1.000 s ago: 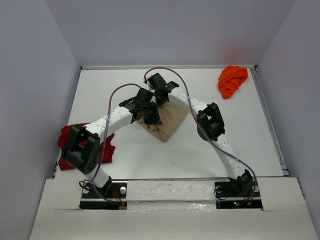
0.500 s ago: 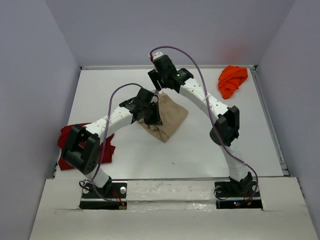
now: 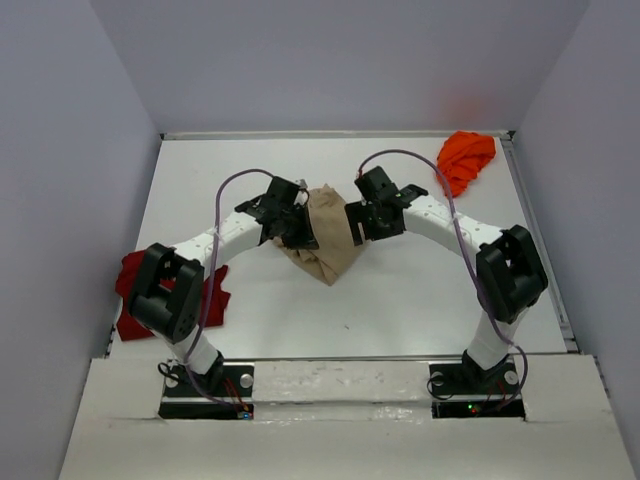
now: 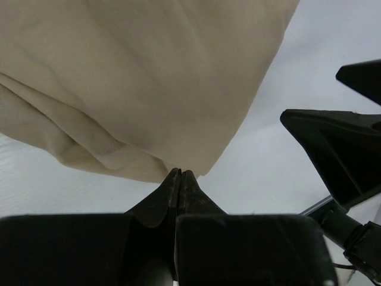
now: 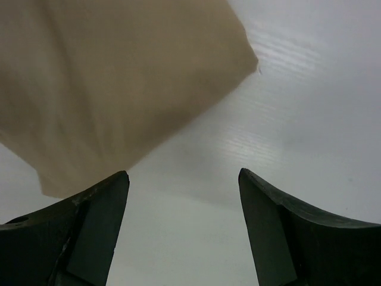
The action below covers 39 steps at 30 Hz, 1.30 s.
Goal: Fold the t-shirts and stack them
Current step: Fold the long partially folded tshirt into a neat square
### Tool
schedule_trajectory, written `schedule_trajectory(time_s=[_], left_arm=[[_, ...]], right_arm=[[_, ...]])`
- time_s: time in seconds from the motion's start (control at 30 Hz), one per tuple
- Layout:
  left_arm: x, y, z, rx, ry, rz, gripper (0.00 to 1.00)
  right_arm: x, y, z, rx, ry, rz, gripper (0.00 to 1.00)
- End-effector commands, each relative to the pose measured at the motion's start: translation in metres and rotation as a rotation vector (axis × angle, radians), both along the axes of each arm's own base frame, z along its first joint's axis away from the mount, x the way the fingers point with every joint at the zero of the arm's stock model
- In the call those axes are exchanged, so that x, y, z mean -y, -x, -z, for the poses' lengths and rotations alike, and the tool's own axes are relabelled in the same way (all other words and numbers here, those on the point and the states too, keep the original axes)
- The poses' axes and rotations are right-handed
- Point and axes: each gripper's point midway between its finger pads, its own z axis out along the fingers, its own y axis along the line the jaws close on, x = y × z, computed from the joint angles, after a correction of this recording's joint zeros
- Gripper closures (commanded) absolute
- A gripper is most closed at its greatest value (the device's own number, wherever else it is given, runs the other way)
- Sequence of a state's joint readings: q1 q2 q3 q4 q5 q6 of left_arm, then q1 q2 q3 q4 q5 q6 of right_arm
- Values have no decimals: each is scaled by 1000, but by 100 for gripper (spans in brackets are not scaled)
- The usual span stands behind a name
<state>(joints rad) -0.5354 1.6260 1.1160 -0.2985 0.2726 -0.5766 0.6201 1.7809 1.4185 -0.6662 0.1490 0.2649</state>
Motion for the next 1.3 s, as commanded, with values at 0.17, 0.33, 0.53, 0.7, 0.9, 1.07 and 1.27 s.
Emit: schedule_trajectory(time_s=[0.17,0.33,0.53,0.7,0.9,1.07,1.27], left_arm=[[4,13,-36,48,113,18,100],[-5,11,-62,141,41,-12,100],[-8,10,-68,165,7,-29,100],[4,10,-57,131,17,-1,100],[9,13,-60,142,14,18,100],[5,17,-52,128,-4,21,100],[10,14,-60,140,14,29,100]], right_arm=[[31,-19,-20,37,-180,118,30],[32,-37,-29,82,-147,132,100],[2,-60,0,17,-163,15,100],[-33,-96,7,6,-235,-49,100],[-29,-132,33,17,-138,-38,100],[-26,-140,30,20,-140,-31,100],[-27,-111,36,-71,-184,-28,100]])
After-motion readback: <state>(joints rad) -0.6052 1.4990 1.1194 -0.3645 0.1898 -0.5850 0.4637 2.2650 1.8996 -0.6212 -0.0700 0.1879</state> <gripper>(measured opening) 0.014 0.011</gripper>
